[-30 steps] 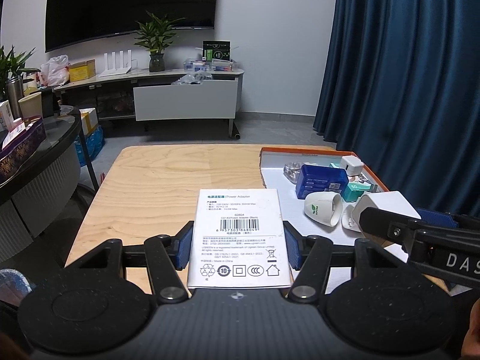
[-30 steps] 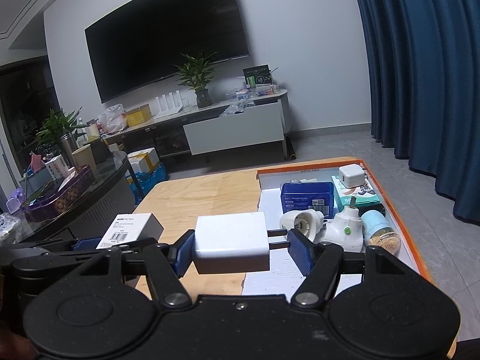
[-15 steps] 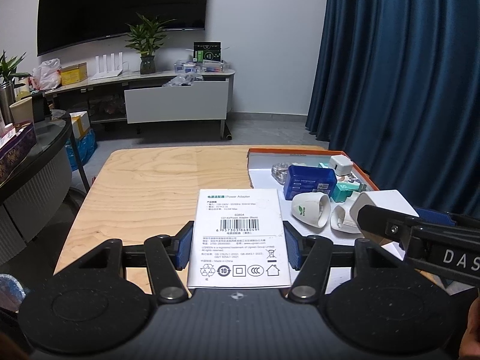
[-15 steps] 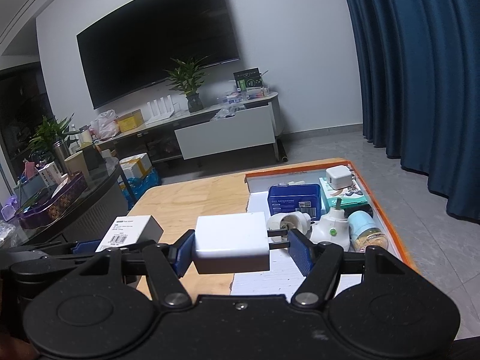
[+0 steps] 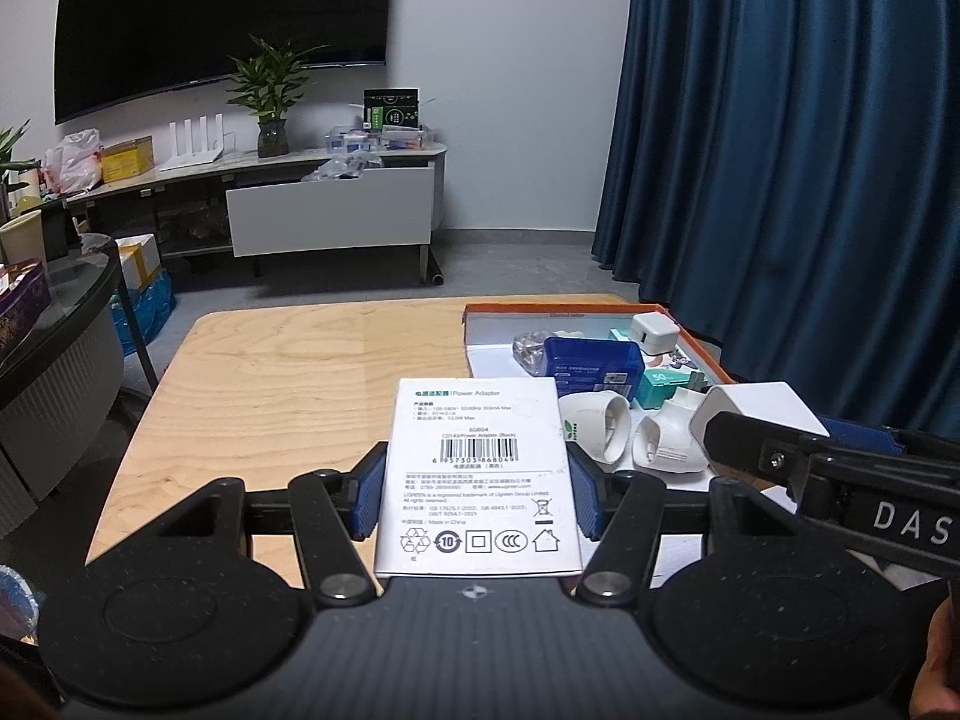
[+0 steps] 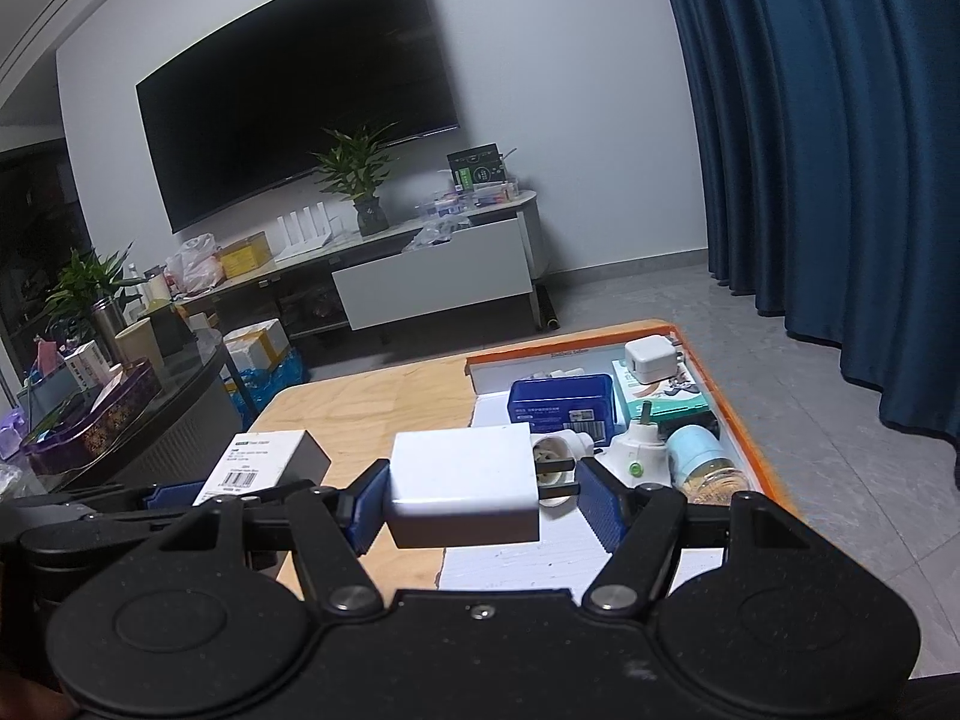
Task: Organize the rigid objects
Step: 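Carry the adapter box and white charger over the tray with both grippers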
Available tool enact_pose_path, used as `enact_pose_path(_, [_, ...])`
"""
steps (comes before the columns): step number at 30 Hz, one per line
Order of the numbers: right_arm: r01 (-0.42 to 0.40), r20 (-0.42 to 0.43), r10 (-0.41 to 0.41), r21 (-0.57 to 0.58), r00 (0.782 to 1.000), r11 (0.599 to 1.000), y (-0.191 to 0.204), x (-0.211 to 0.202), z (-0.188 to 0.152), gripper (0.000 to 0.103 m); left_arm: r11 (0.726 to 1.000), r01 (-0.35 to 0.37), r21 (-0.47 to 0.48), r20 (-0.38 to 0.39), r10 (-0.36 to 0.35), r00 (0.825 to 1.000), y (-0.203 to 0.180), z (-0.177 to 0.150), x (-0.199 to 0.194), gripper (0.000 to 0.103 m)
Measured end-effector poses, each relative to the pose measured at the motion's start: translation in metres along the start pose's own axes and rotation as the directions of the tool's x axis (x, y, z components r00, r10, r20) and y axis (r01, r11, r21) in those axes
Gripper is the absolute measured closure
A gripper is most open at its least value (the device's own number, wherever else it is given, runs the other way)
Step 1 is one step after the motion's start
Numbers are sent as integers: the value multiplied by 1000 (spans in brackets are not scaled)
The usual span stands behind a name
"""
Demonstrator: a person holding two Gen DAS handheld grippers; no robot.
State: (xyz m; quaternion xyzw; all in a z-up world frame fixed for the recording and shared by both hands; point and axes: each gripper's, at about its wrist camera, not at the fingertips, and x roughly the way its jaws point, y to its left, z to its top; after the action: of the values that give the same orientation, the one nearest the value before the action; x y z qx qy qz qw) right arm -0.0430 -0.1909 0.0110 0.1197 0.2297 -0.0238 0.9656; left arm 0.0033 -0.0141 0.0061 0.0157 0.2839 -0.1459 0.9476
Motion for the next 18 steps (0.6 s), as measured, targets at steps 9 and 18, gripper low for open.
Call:
enact_pose_path(9, [17,8,-18,18,1000,1000,-10,-1,2,24,1000,25,15,-3,-25,1000,-7,2,4,43])
enact_pose_path(18, [62,19,-63,37,998,997,-28,1,9,24,997,66,27,-5,-66,998,-17,9,13,43])
